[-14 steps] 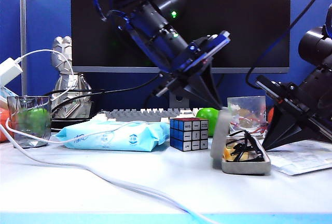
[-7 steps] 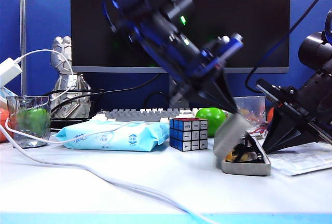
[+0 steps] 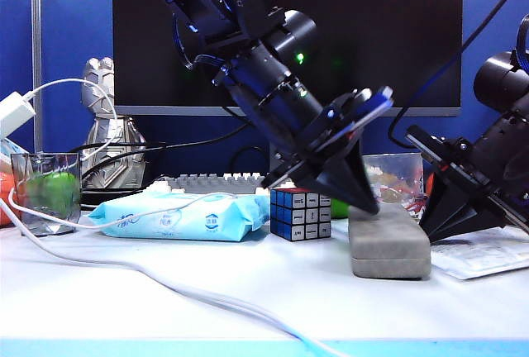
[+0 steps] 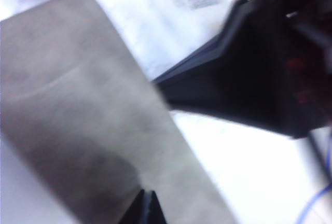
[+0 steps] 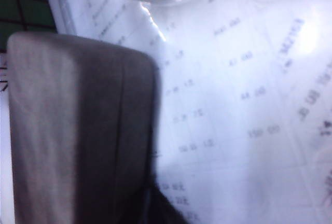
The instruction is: Pick up the glasses, fold the temples of the glasses, place the glasses into the glasses case, and finally close the glasses case.
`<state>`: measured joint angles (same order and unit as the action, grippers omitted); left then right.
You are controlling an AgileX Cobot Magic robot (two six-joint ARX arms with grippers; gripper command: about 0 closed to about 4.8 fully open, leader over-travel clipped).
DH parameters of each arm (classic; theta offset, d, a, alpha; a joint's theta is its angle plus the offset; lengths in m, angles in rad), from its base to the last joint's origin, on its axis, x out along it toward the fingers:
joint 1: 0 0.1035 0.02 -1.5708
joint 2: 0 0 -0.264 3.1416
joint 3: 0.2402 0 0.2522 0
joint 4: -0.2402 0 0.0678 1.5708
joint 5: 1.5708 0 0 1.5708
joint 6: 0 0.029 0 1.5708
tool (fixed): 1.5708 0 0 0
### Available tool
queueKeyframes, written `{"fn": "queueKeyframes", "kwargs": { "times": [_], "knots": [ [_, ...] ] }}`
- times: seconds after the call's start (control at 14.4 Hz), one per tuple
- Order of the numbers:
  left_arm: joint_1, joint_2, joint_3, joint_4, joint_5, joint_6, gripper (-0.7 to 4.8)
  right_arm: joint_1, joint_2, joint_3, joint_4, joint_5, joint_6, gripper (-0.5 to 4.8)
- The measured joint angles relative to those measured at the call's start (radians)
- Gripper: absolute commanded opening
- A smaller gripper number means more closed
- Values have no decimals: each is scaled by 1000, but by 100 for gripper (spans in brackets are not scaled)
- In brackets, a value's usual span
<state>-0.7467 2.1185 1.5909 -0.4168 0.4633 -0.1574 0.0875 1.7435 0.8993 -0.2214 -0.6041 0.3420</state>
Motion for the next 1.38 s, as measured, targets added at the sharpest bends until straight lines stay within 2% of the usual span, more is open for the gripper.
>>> {"fn": "queueKeyframes", "kwargs": {
  "times": [0.28, 0.55, 0.83, 0.97, 1.11, 1.32, 1.38],
  "knots": [
    [1, -14, 0, -44, -18, 0, -6, 14, 25, 1, 23, -69, -24, -6],
    [6, -62, 0, -77, -121, 30, -6, 108, 30, 1, 61, -110, -25, -6],
    [7, -94, 0, -154, -175, 61, -6, 107, 4, 1, 53, -129, -21, -6],
    [7, -141, 1, -156, -197, 73, -6, 100, -77, 2, 27, -105, -21, -6],
    [7, -196, 2, -157, -242, 76, -6, 98, -186, 2, -22, -35, -23, -6],
    [7, -308, 3, -136, -282, 81, -6, 98, -359, 4, -9, 29, -55, -6],
    [7, -354, 2, -139, -284, 119, -6, 98, -446, 4, -9, 66, -56, -6]
  ]
}}
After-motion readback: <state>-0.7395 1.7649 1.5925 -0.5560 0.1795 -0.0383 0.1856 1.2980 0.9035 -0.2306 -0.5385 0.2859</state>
